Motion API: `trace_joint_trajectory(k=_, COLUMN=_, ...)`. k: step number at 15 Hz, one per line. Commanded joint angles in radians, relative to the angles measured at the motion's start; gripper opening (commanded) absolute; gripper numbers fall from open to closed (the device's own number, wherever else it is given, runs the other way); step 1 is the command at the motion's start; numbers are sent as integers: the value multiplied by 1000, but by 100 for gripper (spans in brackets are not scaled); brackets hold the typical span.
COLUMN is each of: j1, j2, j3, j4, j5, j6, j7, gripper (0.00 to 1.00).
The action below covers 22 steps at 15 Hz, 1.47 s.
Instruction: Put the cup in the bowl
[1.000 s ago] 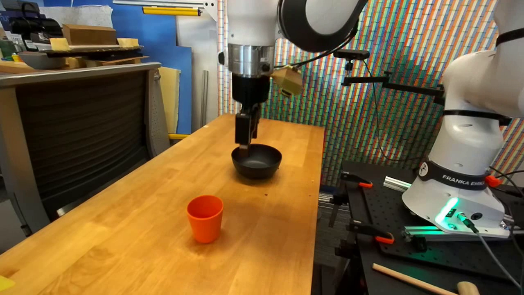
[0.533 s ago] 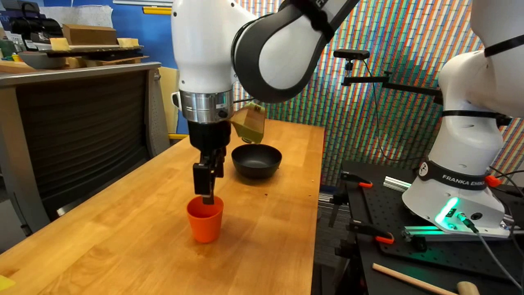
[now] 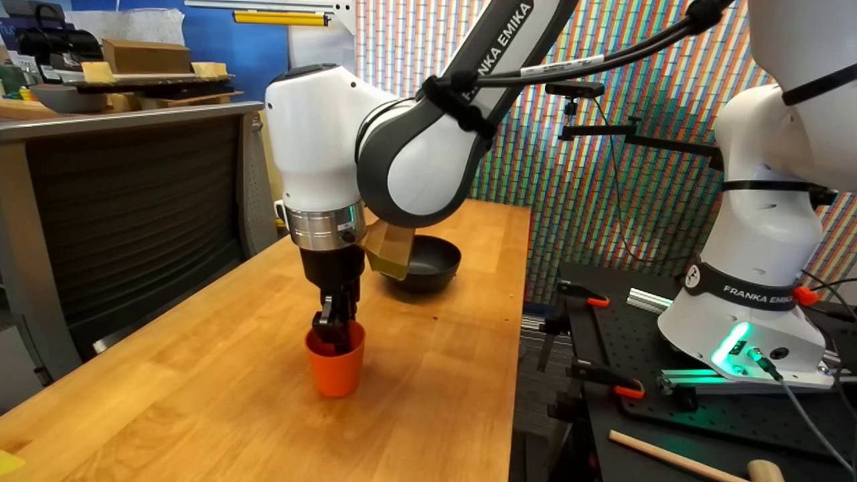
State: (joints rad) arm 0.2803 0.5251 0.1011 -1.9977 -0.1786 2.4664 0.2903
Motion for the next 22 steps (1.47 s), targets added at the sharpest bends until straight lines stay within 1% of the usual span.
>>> trace_joint_trajectory(k=1, j1=11, j2=-7, j3=-12, j4=7, j5=11, j6=5, j7=-11, gripper=4)
trace_joint_trajectory(k=2, j1=1, j2=-46, j3=-3, j4=-19, j5=26, j6=13, j7=-19, gripper=1)
trace_joint_trajectory(k=4, j1=-21, j2=-127, j3=0, j4=-64, j5=53, j6=29, j7=-22, gripper=0)
trace_joint_trajectory(k=5, j1=-32, j2=-176, j3=-6, j4=-87, j5=65, j6=37, j7=-14, gripper=0)
trace_joint_trajectory(k=7, j1=-37, j2=-262, j3=-46, j4=-134, j5=49, j6=85, j7=43, gripper=1)
trace_joint_trajectory(k=10, j1=-54, j2=-386, j3=-141, j4=-214, j5=-64, j6=69, j7=151, gripper=1)
trace_joint_trajectory(k=12, j1=-96, j2=-445, j3=-190, j4=-287, j5=-152, j6=59, j7=225, gripper=1)
trace_joint_trajectory(k=14, j1=-144, j2=-452, j3=-219, j4=-330, j5=-224, j6=52, j7=310, gripper=1)
trace_joint_trajectory(k=16, j1=-190, j2=-432, j3=-234, j4=-355, j5=-243, j6=33, j7=379, gripper=1)
trace_joint_trajectory(k=17, j1=-209, j2=-413, j3=-235, j4=-363, j5=-223, j6=32, j7=391, gripper=1)
trace_joint_trajectory(k=18, j1=-228, j2=-392, j3=-227, j4=-371, j5=-162, j6=44, j7=361, gripper=1)
trace_joint_trajectory(k=19, j1=-248, j2=-375, j3=-212, j4=-380, j5=-72, j6=59, j7=298, gripper=1)
trace_joint_trajectory(k=20, j1=-266, j2=-360, j3=-198, j4=-393, j5=19, j6=101, j7=240, gripper=1)
trace_joint_trajectory(k=22, j1=-358, j2=-342, j3=-95, j4=-405, j5=195, j6=131, j7=126, gripper=1)
